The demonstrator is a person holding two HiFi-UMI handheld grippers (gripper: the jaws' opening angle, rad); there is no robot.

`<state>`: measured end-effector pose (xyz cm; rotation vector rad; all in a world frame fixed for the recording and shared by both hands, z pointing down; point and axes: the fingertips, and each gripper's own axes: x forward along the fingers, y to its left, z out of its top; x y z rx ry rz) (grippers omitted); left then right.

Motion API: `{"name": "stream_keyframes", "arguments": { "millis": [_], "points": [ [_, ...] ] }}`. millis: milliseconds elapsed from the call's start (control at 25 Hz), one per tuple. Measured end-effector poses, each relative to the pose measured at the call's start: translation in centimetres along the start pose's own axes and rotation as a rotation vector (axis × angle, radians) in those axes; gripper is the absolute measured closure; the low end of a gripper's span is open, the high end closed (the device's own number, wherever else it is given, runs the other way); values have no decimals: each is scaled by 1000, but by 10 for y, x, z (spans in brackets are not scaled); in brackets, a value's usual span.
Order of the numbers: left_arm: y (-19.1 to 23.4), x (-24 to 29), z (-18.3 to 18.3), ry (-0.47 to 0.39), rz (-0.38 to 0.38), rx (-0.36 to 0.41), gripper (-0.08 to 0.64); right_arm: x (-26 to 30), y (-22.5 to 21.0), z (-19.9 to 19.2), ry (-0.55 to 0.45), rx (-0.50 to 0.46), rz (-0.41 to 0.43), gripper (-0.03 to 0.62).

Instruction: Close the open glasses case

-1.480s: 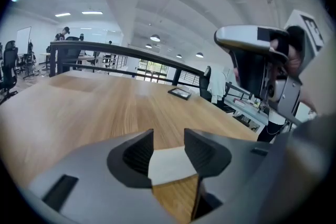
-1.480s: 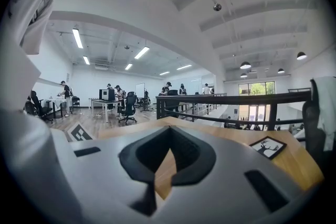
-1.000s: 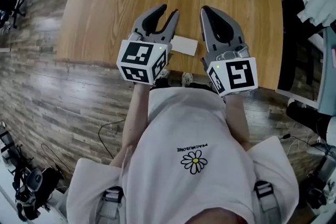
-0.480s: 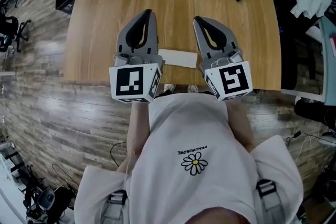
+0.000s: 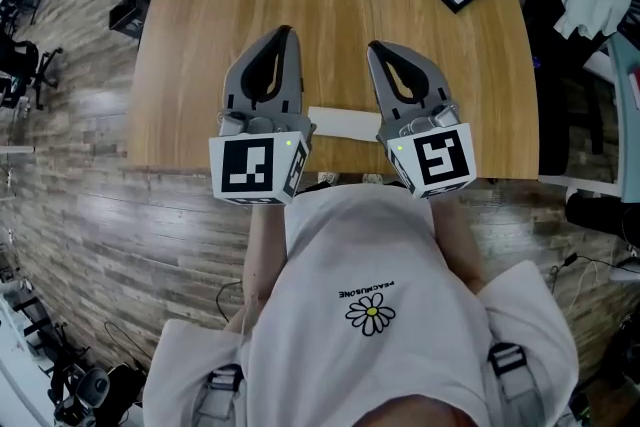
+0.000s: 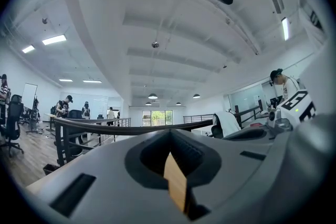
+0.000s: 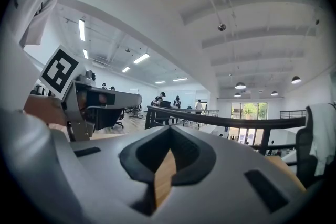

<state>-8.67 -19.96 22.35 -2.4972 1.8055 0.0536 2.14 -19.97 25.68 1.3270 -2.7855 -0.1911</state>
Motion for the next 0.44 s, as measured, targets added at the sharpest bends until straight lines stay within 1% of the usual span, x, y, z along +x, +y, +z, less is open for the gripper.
{"name": "stream_keyframes", "arguments": {
  "millis": [240, 440],
  "points": [
    [10, -2, 0, -3, 4, -28, 545, 5, 4, 2, 8, -30, -4, 584],
    [10, -1, -2, 8, -1, -32, 545, 6, 3, -3, 30, -14, -19, 584]
  ]
}}
